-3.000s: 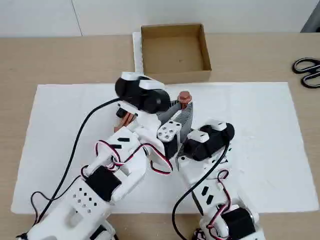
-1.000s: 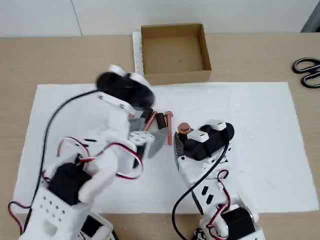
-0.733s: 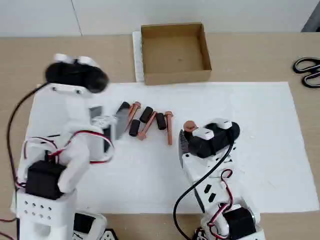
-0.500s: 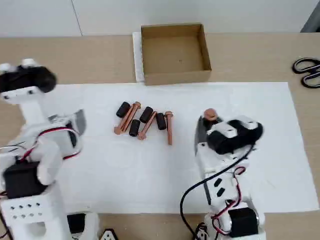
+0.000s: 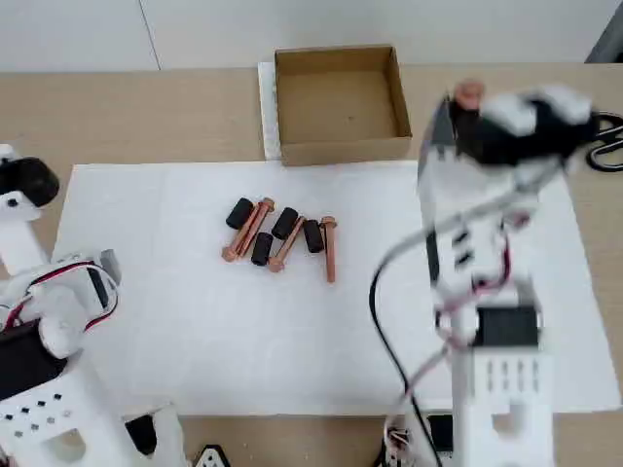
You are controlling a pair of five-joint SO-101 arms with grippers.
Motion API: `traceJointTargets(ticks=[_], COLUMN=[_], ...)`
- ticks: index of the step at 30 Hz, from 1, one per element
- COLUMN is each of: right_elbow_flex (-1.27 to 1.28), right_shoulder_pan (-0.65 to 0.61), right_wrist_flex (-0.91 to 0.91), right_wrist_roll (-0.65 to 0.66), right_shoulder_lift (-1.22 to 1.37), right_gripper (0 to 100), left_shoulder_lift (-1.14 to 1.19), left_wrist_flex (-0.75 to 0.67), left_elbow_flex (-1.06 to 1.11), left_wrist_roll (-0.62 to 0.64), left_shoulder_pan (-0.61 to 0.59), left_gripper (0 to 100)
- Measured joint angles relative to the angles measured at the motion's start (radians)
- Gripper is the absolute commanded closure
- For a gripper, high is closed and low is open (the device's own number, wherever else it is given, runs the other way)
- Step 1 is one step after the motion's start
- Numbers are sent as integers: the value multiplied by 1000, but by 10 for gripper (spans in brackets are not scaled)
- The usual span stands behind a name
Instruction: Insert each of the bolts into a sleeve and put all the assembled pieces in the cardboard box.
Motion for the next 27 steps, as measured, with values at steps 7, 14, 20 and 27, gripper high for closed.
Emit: traceJointTargets(ticks=[7, 14, 20, 27], right_elbow_flex=[-589, -1065, -1359, -1504], right_shoulder_pan=[-46, -84, -87, -86], right_wrist_flex=[-69, -124, -124, -107], right_wrist_roll=[0, 0, 0, 0], right_shoulder_lift=[769, 1361, 1708, 1881], right_gripper=[995, 995, 990, 838], left_shoulder_lift=[-5, -5, -5, -5], left_wrist_flex=[0, 49, 52, 52], left_elbow_flex=[43, 43, 43, 43], left_wrist_roll=[0, 0, 0, 0], left_shoulder_pan=[-94, -123, -124, -124], left_gripper=[809, 810, 810, 810])
